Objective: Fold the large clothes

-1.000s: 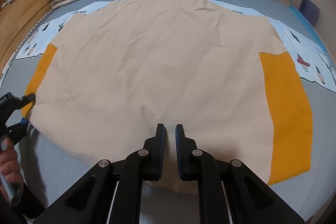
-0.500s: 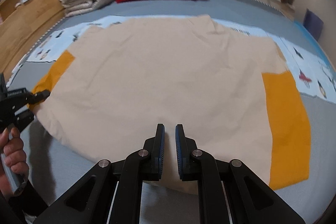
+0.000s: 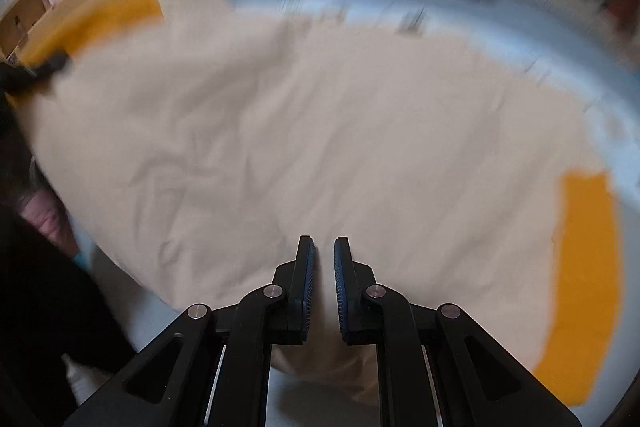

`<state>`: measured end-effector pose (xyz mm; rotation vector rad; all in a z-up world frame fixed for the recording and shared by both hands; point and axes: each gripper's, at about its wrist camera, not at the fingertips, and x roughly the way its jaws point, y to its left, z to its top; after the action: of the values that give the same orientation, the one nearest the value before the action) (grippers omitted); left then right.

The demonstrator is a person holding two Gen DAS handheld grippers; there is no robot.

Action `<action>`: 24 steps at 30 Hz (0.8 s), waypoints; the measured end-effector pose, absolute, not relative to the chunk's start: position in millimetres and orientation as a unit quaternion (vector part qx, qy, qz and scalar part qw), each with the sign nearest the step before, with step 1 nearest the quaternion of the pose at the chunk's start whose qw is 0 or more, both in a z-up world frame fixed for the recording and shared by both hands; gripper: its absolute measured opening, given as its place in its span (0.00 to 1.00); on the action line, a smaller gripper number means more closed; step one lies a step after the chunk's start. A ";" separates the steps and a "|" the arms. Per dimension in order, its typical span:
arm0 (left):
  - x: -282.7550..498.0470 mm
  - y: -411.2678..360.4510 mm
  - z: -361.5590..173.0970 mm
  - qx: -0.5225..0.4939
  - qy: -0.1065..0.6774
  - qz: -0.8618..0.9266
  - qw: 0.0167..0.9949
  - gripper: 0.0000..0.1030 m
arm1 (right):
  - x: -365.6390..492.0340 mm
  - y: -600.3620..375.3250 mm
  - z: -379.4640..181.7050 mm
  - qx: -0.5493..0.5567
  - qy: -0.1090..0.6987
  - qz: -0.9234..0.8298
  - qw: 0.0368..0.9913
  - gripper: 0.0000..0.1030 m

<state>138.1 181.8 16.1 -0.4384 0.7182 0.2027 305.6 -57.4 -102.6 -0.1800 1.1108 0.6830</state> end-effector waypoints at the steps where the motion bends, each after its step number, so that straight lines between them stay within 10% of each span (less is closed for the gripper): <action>1: 138.0 175.8 14.1 -0.201 0.350 0.102 0.909 0.06 | 307.8 -53.9 -114.1 -0.088 0.530 0.318 0.781 0.12; 9: 150.2 104.9 47.9 -0.128 0.319 0.034 0.938 0.06 | 319.1 -115.0 -30.6 -0.075 0.443 0.283 0.847 0.14; 14: 166.3 26.4 70.2 -0.071 0.310 -0.036 0.947 0.06 | 335.8 -231.6 49.4 -0.032 0.339 0.195 0.920 0.65; 24: 204.1 -182.0 21.2 0.046 0.376 -0.185 0.907 0.05 | 332.5 -393.3 48.1 0.079 0.322 0.056 0.942 0.66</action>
<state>204.1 -182.0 21.2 0.0954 0.7762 -0.3826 332.5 -393.3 48.1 0.1621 0.6576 0.1137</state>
